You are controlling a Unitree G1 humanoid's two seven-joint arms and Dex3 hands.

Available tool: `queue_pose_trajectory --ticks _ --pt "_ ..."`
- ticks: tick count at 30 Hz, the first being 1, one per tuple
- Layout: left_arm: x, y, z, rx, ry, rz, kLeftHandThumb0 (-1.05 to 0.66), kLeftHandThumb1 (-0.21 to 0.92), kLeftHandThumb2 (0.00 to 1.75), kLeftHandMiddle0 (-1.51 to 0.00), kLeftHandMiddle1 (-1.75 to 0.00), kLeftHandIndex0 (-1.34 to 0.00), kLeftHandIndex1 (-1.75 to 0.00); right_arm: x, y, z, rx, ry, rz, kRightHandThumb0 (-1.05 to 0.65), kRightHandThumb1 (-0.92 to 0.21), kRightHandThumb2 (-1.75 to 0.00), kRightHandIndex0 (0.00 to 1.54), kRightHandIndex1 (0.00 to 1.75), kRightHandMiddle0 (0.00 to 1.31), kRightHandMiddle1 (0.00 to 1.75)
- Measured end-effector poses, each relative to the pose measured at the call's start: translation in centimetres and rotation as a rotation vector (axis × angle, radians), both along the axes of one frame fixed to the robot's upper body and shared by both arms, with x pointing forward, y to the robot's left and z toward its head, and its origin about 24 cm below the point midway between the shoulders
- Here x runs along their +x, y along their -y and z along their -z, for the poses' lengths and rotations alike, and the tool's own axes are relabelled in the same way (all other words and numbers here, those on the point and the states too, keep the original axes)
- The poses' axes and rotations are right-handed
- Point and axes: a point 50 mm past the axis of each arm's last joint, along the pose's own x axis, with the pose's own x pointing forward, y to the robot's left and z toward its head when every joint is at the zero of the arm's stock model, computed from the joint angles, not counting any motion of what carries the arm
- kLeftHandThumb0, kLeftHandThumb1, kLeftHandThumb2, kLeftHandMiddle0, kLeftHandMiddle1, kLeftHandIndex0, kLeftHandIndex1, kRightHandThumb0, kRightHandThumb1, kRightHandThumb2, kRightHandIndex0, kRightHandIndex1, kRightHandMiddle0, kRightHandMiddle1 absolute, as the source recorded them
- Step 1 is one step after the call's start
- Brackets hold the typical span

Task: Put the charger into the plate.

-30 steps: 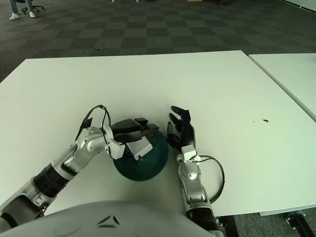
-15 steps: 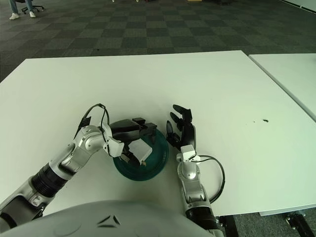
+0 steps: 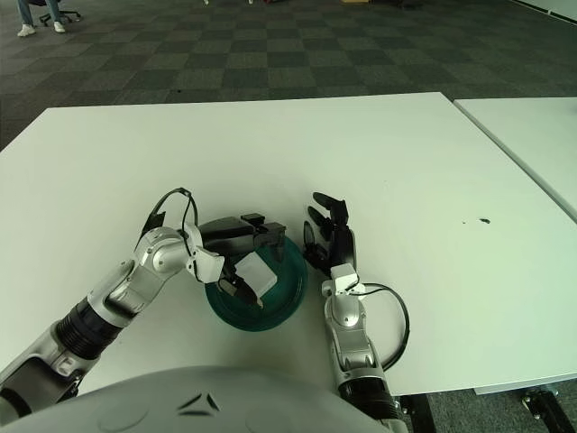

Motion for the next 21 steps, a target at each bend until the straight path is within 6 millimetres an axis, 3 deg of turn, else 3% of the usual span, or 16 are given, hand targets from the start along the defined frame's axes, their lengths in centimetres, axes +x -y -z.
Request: queue_pose_trajectory --ticks 1,7,11,12,16,21 --pt "0.2 -0.5 0.1 -0.028 -0.027 -0.032 -1.04 0.92 0.51 -0.02 -1.18 0.0 -1.37 0.0 0.0 0.0 0.002 -0.002 -0.003 -0.75 -0.92 -0.76 0.48 0.05 0.0 0.84" --pt "0.9 -4.0 2.0 -0.244 -0.184 -0.331 -1.05 0.92 0.66 -0.08 -0.84 0.0 -1.04 0.0 0.1 0.3 0.036 -0.033 -0.018 -0.77 -0.92 -0.77 0.51 0.06 0.0 0.86" --pt "0.5 -5.2 3.3 -0.342 -0.273 -0.497 -1.05 0.92 0.76 -0.1 -0.56 0.0 -0.77 -0.1 0.5 0.5 0.057 -0.039 -0.018 -0.76 -0.92 -0.78 0.53 0.07 0.02 0.87" --pt "0.4 -5.3 3.6 -0.371 -0.284 -0.533 -1.05 0.92 0.84 -0.06 -0.43 0.0 -0.61 -0.1 0.5 0.5 0.06 -0.04 -0.018 -0.75 -0.92 -0.79 0.54 0.07 0.02 0.88" --pt "0.3 -5.3 4.4 -0.49 -0.305 -0.662 -1.05 0.92 0.85 -0.15 -0.23 0.0 -0.72 0.0 0.5 0.5 0.065 -0.039 -0.017 -0.74 -0.92 -0.79 0.56 0.08 0.04 0.88" --pt "0.2 -5.4 5.2 -0.597 -0.305 -0.808 -1.05 0.92 0.87 -0.21 -0.14 0.0 -0.73 0.2 0.3 0.5 0.077 -0.031 -0.017 -0.71 -0.92 -0.8 0.58 0.09 0.05 0.88"
